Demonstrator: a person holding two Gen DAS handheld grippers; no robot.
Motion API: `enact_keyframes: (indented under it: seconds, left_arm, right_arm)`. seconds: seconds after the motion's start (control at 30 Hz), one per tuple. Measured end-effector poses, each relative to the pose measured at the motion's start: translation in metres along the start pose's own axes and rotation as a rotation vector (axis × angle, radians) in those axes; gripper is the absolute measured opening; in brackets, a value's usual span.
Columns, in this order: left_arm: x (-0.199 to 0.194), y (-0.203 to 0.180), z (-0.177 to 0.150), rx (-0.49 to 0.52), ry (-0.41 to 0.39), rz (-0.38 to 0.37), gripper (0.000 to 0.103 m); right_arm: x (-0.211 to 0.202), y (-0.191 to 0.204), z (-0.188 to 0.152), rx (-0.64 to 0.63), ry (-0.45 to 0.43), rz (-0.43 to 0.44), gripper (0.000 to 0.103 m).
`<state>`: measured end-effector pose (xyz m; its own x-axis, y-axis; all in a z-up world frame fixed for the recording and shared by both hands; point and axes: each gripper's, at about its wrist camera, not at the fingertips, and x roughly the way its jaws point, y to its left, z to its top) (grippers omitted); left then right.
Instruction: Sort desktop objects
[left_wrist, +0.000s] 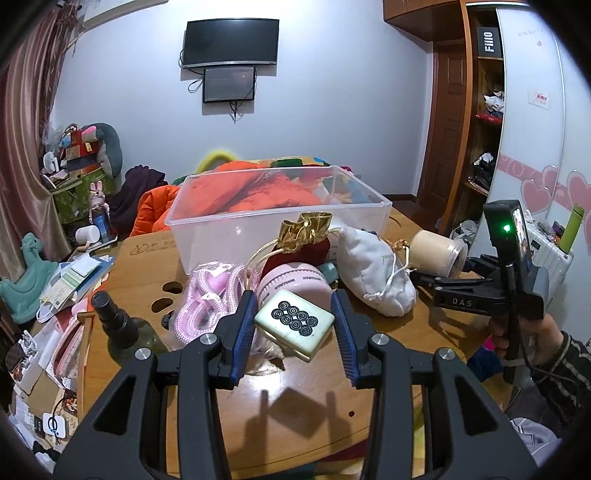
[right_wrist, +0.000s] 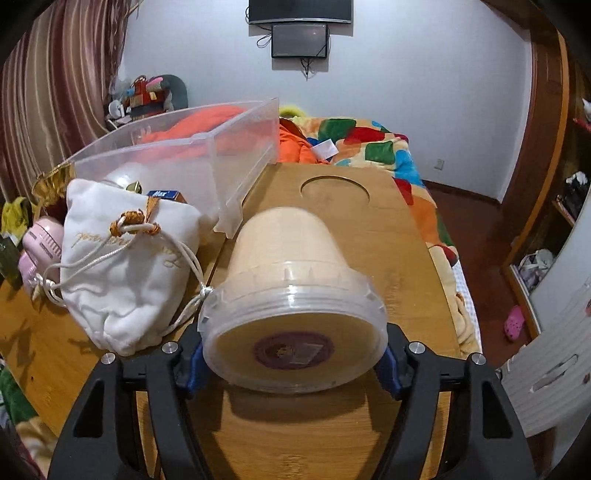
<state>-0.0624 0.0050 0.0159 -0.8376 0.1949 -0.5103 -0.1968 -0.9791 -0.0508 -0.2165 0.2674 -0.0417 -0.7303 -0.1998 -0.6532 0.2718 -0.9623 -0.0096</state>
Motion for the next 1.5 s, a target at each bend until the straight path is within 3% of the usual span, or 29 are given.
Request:
enact_keyframes:
  seconds: [0.63,1.0,1.37,1.5]
  left_arm:
    - [-0.006,0.006,0.032,-0.011,-0.052,-0.01,0.041]
    - [-0.013,0.025,0.072,0.044,-0.05,-0.021,0.041]
    - [-0.003,0.048,0.115,0.096,-0.026,-0.029,0.04]
    - [0.014,0.057,0.114,0.084,0.034,-0.047,0.041]
  right_arm:
    - [-0.057,0.013,0.031,0.03,-0.114,0.136,0.065]
    - [-0.087,0.039,0.068,-0.043,-0.175,0.202,0.065]
    - [-0.077,0.056,0.11,-0.095,-0.198,0.243,0.065]
    - [-0.061,0.059,0.124,-0.09,-0.181,0.26,0.065]
